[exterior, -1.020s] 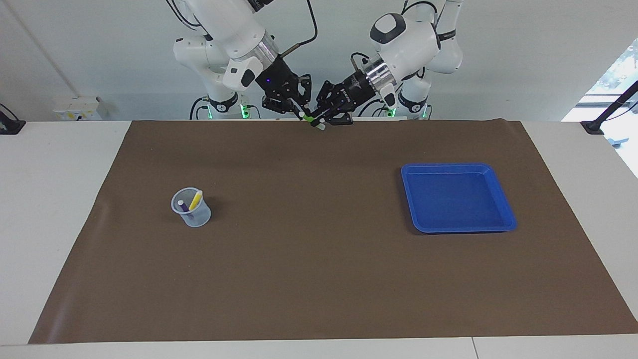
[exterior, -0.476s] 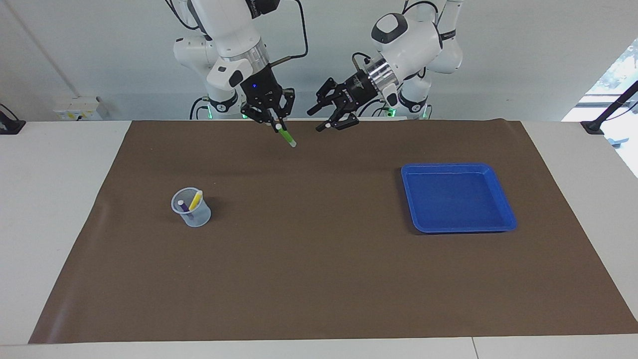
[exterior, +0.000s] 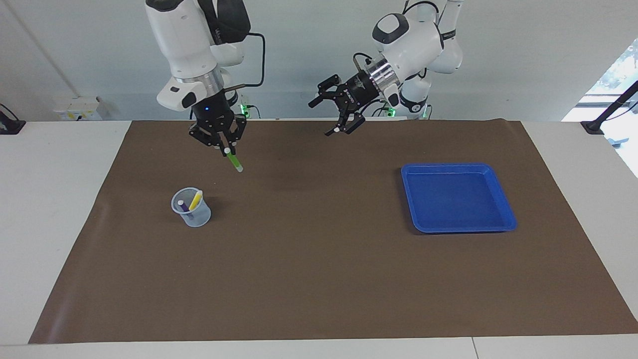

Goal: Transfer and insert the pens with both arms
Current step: 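Place the green pen into the cup with the right gripper and withdraw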

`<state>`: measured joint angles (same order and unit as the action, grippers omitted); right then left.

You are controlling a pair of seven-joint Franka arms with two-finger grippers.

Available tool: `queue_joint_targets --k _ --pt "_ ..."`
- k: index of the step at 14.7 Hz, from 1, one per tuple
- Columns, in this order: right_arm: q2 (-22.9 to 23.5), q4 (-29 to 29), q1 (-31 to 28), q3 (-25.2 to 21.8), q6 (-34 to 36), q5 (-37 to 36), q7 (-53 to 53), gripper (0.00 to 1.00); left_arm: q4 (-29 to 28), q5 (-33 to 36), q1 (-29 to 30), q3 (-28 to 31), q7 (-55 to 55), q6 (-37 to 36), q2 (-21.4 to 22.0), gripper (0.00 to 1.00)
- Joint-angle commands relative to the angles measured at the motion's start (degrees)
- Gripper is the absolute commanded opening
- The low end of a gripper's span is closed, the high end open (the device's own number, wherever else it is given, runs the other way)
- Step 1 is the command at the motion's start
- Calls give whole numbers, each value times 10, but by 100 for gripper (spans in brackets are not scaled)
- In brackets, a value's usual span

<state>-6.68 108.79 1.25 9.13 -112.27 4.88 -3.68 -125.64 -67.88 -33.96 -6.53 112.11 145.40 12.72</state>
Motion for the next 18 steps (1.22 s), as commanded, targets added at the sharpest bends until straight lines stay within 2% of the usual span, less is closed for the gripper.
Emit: queue_joint_targets --k 1,4,7,13,18 --pt "-47 88 -5 -35 -65 -8 -93 0 -31 -3 7 2 1 2 26 100" --pt "-70 155 -5 -82 -136 -8 -188 0 -49 3 38 3 -4 0 34 100" --pt "-77 193 -5 -118 -189 -8 -252 0 -53 5 71 3 -5 -6 34 100" --pt "-65 233 -7 -134 -270 -5 -264 0 -51 34 92 3 -4 -2 30 100" --pt "-51 252 -7 -134 -298 9 -257 0 -48 38 120 3 -4 0 27 100"
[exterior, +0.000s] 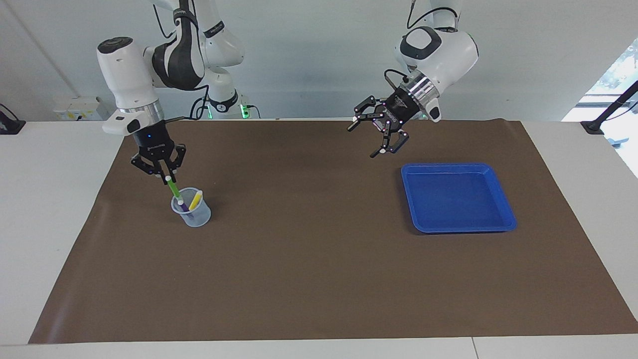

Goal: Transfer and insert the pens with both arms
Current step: 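Place the green pen into the cup with the right gripper and withdraw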

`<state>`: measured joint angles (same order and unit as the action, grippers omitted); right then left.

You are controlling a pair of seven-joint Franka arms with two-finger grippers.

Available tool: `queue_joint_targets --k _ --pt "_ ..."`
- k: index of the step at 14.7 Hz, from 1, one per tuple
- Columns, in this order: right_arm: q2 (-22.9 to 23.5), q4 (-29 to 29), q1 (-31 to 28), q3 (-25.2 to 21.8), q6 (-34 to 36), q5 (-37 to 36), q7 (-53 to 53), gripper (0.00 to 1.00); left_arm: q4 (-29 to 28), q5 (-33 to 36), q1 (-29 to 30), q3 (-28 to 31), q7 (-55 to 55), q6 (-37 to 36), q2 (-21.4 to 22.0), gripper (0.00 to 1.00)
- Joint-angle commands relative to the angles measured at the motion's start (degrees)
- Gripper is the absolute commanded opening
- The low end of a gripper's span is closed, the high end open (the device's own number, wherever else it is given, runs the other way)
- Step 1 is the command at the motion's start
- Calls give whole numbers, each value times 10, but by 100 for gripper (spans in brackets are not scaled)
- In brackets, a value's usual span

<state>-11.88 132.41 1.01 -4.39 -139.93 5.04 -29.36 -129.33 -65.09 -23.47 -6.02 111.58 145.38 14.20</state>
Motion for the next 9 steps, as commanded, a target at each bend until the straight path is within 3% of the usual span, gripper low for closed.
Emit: queue_joint_targets --k 1,7,9 --pt "6 19 -5 2 -28 11 1 0 -11 10 23 -2 1 0 11 100" --pt "27 37 -5 2 -48 70 3 0 -10 21 64 -6 0 -4 8 100" --pt "29 42 -5 2 -48 79 15 0 6 111 68 -11 1 -5 -15 100"
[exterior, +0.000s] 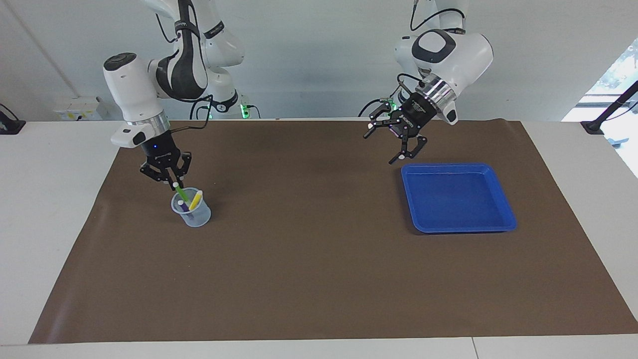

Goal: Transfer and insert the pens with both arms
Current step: 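Place the green pen into the cup with the right gripper and withdraw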

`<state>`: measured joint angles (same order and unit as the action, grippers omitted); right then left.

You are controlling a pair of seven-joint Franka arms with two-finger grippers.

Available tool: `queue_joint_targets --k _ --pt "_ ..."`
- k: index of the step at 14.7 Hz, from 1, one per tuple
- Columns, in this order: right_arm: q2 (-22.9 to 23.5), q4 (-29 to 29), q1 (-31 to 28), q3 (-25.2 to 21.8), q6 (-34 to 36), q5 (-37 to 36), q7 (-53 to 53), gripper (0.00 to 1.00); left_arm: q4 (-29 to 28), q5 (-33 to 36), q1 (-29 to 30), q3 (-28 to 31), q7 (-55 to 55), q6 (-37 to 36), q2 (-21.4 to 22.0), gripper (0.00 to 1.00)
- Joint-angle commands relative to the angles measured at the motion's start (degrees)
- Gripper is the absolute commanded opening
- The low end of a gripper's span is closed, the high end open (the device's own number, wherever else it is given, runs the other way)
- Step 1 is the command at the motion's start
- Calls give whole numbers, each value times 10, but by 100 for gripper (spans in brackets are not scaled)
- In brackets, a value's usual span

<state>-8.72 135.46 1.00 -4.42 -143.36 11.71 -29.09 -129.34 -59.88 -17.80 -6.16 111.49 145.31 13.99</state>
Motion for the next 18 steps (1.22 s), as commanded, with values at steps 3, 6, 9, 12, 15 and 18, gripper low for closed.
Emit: queue_joint_targets --k 3,6,9,12,15,18 --pt "1 9 -5 2 -13 12 28 55 50 131 42 -11 2 -48 -54 100" --pt "5 -1 -5 1 -12 12 27 87 104 222 66 -8 0 -119 -83 100" --pt "6 -24 -5 0 -7 12 26 100 154 326 83 -4 -16 -188 -105 100" --pt "5 -57 -5 -6 32 2 26 100 189 369 96 9 -134 -271 -109 100" --pt "7 -121 -10 -12 129 -26 74 100 217 409 81 62 -315 -360 -109 100" --pt "28 -217 -9 -7 233 -124 177 100 247 428 83 106 -515 -446 -111 100"
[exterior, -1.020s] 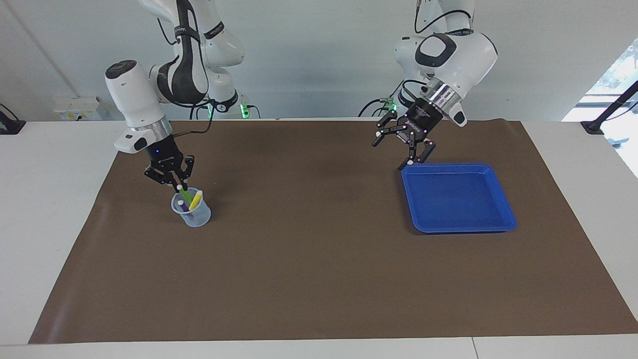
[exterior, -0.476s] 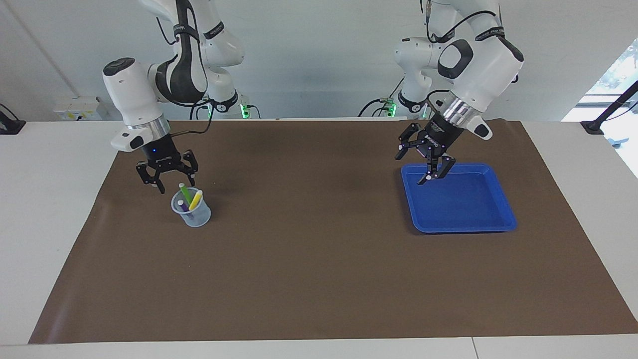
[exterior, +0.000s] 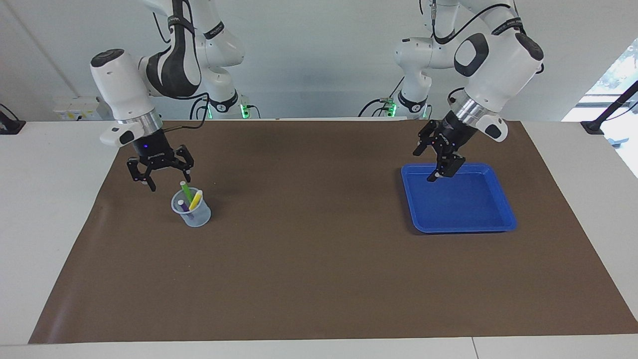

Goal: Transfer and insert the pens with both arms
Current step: 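Place the green pen into the cup with the right gripper and withdraw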

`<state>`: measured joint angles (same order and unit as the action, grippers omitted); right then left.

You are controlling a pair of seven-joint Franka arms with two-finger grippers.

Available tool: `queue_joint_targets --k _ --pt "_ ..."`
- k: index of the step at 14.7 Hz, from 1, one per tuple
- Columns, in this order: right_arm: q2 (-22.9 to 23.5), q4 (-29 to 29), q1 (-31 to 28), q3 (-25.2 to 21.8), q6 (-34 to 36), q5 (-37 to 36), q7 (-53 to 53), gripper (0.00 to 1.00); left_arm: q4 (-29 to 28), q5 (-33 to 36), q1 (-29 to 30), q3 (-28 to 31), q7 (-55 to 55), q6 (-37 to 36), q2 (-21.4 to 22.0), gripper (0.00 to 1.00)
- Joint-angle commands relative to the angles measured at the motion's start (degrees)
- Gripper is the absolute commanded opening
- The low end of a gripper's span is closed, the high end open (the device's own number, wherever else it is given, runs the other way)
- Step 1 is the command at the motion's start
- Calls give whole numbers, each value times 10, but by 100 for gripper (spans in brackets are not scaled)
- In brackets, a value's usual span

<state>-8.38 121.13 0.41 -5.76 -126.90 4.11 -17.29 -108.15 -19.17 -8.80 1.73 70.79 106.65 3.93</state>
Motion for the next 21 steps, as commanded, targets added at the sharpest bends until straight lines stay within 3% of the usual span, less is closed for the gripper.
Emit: queue_joint_targets --k 1,7,13,18,21 --pt "40 -114 -2 7 113 -56 79 100 51 33 -6 34 -157 -85 -14 100" --pt "95 -290 4 14 320 -83 156 100 134 157 -4 36 -449 -211 -31 100" --pt "64 -280 6 30 386 -82 201 100 134 174 -2 36 -687 -262 -25 100" --pt "54 -261 5 38 376 -77 210 100 135 173 0 7 -667 -213 -24 100" --pt "55 -261 3 38 376 -74 200 100 138 175 -1 7 -678 -231 -19 100"
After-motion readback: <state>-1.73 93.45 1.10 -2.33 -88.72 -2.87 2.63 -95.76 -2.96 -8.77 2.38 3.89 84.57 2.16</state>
